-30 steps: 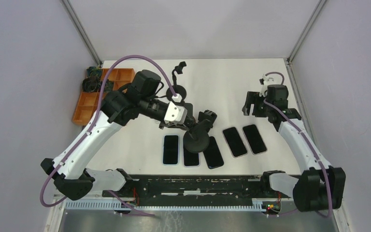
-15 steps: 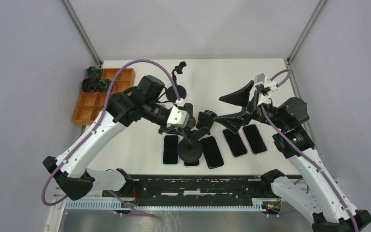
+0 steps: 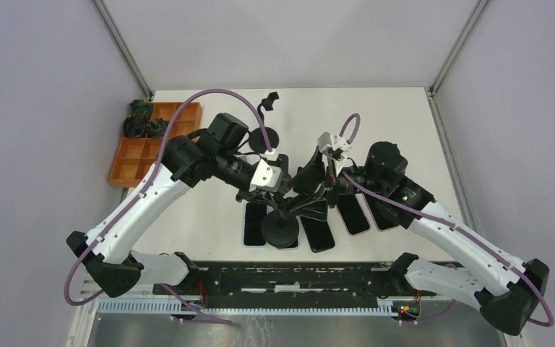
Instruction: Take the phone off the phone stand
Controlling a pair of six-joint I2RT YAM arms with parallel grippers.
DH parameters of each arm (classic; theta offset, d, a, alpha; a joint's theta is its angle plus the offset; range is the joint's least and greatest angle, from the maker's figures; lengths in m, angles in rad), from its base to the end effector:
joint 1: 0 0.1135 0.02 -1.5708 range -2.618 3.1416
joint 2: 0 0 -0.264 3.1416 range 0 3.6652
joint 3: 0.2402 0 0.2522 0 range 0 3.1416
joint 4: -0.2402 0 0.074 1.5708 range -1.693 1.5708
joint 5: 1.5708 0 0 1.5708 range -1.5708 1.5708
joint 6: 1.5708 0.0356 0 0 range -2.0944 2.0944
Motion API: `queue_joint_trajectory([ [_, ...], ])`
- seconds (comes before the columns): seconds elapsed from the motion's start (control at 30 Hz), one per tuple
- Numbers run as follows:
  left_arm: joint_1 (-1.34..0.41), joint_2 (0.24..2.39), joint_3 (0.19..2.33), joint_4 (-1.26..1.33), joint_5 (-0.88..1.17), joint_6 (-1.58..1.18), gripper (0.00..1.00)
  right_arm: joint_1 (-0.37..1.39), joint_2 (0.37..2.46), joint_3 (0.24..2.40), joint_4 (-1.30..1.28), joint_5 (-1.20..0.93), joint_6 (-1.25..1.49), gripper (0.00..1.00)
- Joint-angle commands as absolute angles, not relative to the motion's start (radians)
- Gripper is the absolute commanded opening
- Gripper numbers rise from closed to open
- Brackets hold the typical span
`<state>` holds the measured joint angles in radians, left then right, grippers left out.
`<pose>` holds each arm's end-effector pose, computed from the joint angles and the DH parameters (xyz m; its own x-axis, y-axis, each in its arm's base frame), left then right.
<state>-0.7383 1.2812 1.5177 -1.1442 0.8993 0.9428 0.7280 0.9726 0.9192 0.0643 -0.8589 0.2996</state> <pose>0.1498 -0.1740 0.4065 0.2848 0.4215 -0.8609 0.9271 -0.3494 0.1356 0.1436 0.1641 0.3796 -0.2873 0.0022 -0.9578 -0.9577 -0.0175 0.2872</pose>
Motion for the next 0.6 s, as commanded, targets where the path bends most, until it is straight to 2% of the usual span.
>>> queue_joint_trajectory([
  [0.0, -0.741, 1.272, 1.590, -1.139, 0.954, 1.017, 0.02, 0.771, 0.992, 0.981, 0.016, -0.831, 0.229, 0.81],
  [0.17, -0.741, 1.267, 1.590, -1.155, 0.948, 1.029, 0.02, 0.781, 0.971, 0.978, 0.003, -0.825, 0.209, 0.59],
  [0.23, -0.741, 1.267, 1.590, -1.155, 0.949, 1.031, 0.02, 0.780, 0.956, 0.974, -0.012, -0.813, 0.199, 0.54],
  [0.47, -0.741, 1.269, 1.601, -1.167, 0.952, 1.031, 0.02, 0.783, 0.963, 1.017, -0.177, -0.777, 0.101, 0.66],
  [0.57, -0.741, 1.268, 1.601, -1.170, 0.953, 1.030, 0.02, 0.788, 0.960, 1.019, -0.167, -0.768, 0.094, 0.64],
])
